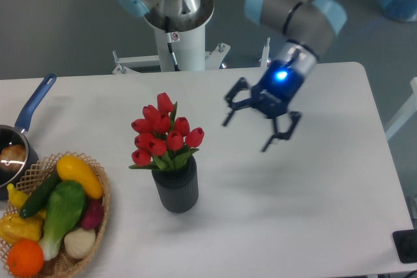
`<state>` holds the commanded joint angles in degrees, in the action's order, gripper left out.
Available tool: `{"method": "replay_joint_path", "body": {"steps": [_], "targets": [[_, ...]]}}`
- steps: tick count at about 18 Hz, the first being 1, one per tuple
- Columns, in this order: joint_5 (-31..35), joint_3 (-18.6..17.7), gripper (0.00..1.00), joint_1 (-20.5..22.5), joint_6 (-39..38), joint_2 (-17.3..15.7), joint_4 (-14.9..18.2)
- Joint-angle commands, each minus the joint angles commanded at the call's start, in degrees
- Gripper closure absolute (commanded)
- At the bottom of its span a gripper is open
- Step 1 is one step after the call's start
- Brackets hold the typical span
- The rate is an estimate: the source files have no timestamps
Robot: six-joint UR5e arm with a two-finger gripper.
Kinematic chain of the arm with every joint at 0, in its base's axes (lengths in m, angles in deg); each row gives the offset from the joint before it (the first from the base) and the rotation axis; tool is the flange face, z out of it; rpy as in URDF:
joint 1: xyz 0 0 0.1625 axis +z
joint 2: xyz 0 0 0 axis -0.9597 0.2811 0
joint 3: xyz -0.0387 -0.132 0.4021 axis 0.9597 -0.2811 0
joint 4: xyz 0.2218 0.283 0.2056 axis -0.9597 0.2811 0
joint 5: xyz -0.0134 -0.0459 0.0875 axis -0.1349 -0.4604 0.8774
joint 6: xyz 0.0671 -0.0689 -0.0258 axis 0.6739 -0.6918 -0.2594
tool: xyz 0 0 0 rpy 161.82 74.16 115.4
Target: Insert the flowers into the vase
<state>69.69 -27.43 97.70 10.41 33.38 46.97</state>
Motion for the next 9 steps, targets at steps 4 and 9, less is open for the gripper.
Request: {"method": "replay_joint_path", "body": {"steps": [4,9], "targets": [[12.3,4.5,0.0,0.2,-0.3,2.6,0.0],[29.2,8.0,0.0,-1.3,-0.9,4.7,0.4]]}}
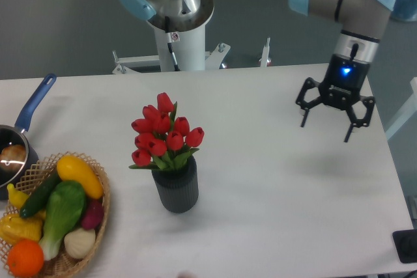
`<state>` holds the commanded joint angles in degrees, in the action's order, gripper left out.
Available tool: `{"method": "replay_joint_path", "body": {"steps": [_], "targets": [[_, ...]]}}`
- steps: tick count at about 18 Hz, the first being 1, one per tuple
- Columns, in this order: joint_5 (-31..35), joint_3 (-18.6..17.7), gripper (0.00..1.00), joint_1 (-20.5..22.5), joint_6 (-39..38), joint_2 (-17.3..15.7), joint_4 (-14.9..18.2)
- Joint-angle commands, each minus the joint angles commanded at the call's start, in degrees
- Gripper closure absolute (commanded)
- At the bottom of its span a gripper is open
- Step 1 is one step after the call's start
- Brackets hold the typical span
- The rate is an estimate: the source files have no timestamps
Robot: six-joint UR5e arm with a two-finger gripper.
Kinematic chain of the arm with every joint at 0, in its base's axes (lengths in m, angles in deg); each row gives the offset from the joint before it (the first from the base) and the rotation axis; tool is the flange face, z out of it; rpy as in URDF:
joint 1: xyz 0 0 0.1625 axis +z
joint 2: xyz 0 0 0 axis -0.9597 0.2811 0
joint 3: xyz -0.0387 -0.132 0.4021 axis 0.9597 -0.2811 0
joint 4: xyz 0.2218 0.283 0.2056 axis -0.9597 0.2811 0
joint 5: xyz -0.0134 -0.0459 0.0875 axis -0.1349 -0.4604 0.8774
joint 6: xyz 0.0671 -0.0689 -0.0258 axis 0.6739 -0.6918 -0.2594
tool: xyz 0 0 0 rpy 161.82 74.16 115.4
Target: Insert the flowers into the vase
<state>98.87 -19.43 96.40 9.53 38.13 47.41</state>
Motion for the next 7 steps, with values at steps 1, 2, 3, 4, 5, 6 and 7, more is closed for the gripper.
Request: {"method": "replay_joint_path", "body": {"steps": [1,2,3,4,5,6,7], "targets": [[4.1,1.1,0.0,-0.7,0.2,0.7,0.0],[8.2,1.9,0.0,-1.8,0.7,1.1,-0.2],[11.3,2.6,0.0,-2.8,0.8,1.3,-0.2],[13.0,2.9,0.0,-3.3,0.9,1.8,-0.3],[13.7,3.2,0.0,-3.3,0.9,2.2,-0.5],[13.7,3.5,0.0,-3.2,0.9,2.7,-0.4],[13.7,3.5,0.0,-2.9,0.9,3.0,-0.5]]}}
